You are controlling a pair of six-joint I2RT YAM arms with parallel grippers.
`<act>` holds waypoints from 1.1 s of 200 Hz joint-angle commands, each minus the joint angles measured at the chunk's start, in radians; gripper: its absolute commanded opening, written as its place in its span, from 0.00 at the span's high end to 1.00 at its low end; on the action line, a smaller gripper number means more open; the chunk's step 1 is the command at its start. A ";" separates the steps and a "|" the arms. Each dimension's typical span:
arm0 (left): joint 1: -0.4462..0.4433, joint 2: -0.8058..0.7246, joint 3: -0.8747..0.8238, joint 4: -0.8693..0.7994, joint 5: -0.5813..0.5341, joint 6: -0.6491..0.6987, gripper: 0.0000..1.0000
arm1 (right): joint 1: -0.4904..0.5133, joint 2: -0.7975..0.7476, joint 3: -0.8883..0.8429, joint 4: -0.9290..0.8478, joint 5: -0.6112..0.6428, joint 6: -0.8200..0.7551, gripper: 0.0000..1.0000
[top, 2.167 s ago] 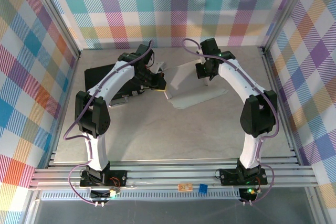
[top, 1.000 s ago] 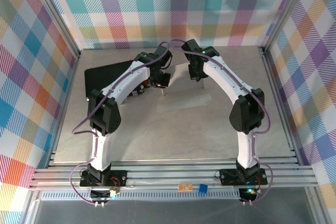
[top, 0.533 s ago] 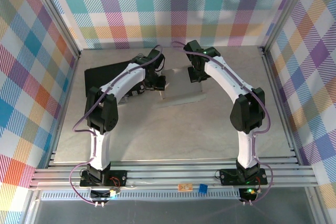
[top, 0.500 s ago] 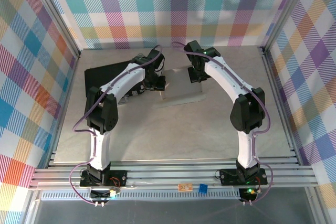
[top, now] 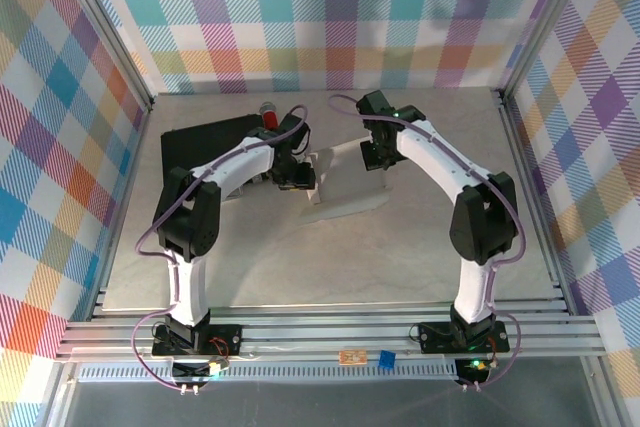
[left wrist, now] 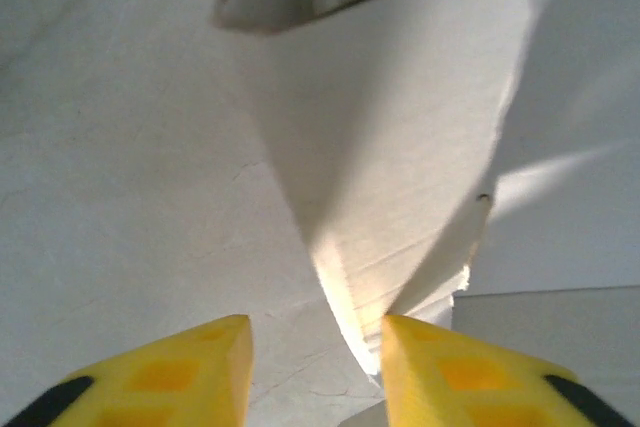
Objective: Fold the paper box
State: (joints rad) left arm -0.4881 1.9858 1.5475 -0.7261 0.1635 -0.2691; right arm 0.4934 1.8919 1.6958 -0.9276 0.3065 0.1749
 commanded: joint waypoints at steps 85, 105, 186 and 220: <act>0.058 -0.082 -0.156 0.315 0.104 -0.059 0.59 | -0.014 -0.050 -0.084 0.108 -0.087 -0.068 1.00; 0.073 -0.080 -0.172 0.373 0.141 -0.062 0.60 | -0.019 -0.054 -0.093 0.121 -0.115 -0.081 1.00; 0.092 -0.046 -0.208 0.488 0.205 -0.058 0.77 | -0.052 -0.027 -0.083 0.127 -0.168 -0.087 1.00; 0.093 -0.070 -0.242 0.503 0.200 -0.056 0.77 | -0.063 -0.014 -0.079 0.118 -0.171 -0.077 1.00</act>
State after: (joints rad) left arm -0.4026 1.9415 1.3376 -0.2512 0.3588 -0.3290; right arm 0.4374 1.8683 1.6070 -0.8013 0.1616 0.0956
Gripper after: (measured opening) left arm 0.229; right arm 0.048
